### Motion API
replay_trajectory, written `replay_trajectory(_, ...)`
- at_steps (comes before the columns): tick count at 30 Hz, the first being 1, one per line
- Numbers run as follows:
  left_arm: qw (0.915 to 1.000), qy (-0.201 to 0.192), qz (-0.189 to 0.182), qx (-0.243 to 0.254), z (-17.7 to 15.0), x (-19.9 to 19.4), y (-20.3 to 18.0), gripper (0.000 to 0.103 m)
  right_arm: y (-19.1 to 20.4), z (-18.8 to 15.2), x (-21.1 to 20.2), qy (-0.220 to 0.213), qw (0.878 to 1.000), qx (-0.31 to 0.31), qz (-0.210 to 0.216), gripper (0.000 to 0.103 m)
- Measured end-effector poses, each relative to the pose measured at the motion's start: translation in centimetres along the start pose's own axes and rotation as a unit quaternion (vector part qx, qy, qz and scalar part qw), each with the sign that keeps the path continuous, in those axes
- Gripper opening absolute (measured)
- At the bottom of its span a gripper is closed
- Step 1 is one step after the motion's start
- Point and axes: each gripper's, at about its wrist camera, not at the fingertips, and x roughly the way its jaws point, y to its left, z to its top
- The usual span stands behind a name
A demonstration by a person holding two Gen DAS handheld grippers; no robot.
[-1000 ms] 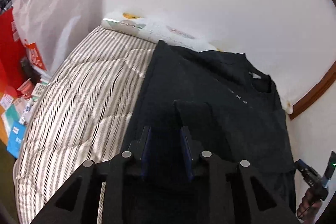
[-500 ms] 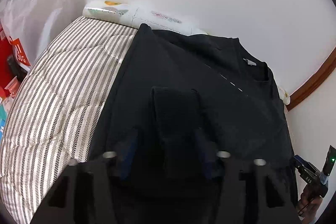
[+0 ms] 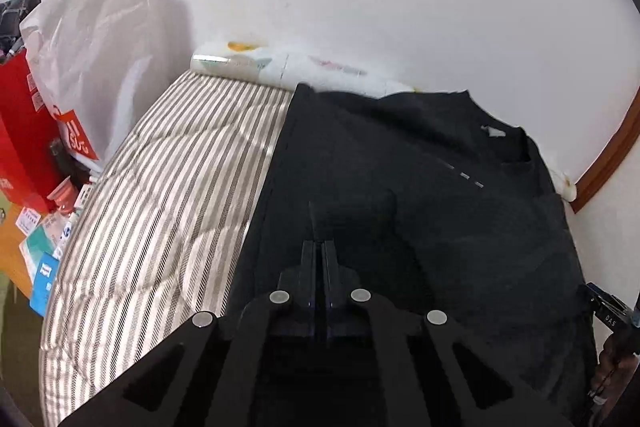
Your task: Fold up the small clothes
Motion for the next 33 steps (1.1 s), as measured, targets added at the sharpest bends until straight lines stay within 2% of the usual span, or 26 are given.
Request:
replay_trajectory(3, 0.9999, 0.014, -0.003, -0.003, -0.1, 0.5, -0.1, 0.004, -0.6, -0.3, 0.9, 0.008, 1.000, 0.002, -0.027, 0.051)
replay_trajectory(6, 0.9996, 0.029, 0.000, -0.006, -0.5, 0.6, -0.4, 0.004, -1.2, -0.7, 1.3, 0.005, 1.000, 0.016, -0.019, 0.052)
replay_trajectory(12, 0.9996, 0.011, 0.025, 0.009, -2.1, -1.7, -1.3, 0.006, -1.2, -1.2, -0.2, 0.010, 1.000, 0.021, -0.011, 0.052)
replay_trajectory(14, 0.9997, 0.015, 0.017, 0.012, -3.0, -2.7, -1.6, 0.007, -1.2, -1.5, -1.1, 0.009, 1.000, 0.021, -0.009, 0.055)
replay_trajectory(16, 0.9996, 0.015, 0.016, 0.019, -3.7, -3.6, -1.8, 0.007, -1.4, -1.9, -2.3, 0.001, 1.000, 0.024, -0.016, 0.064)
replay_trajectory(20, 0.9994, 0.004, 0.022, 0.027, -5.5, -5.7, -1.7, 0.007, -2.6, -3.4, -5.5, -0.016, 0.999, 0.033, -0.027, 0.072)
replay_trajectory(22, 0.9992, 0.010, 0.028, 0.028, -6.5, -6.4, -1.4, 0.007, -3.3, -4.1, -6.7, -0.019, 0.999, 0.036, -0.034, 0.077)
replay_trajectory(27, 0.9984, 0.016, 0.019, 0.050, -9.1, -8.3, -1.3, 0.007, -4.5, -6.8, -9.8, -0.031, 0.996, 0.048, -0.065, 0.078)
replay_trajectory(33, 0.9980, 0.012, 0.011, 0.060, -11.3, -10.0, -1.1, 0.007, -6.7, -10.4, -11.9, -0.034, 0.994, 0.094, -0.041, 0.078)
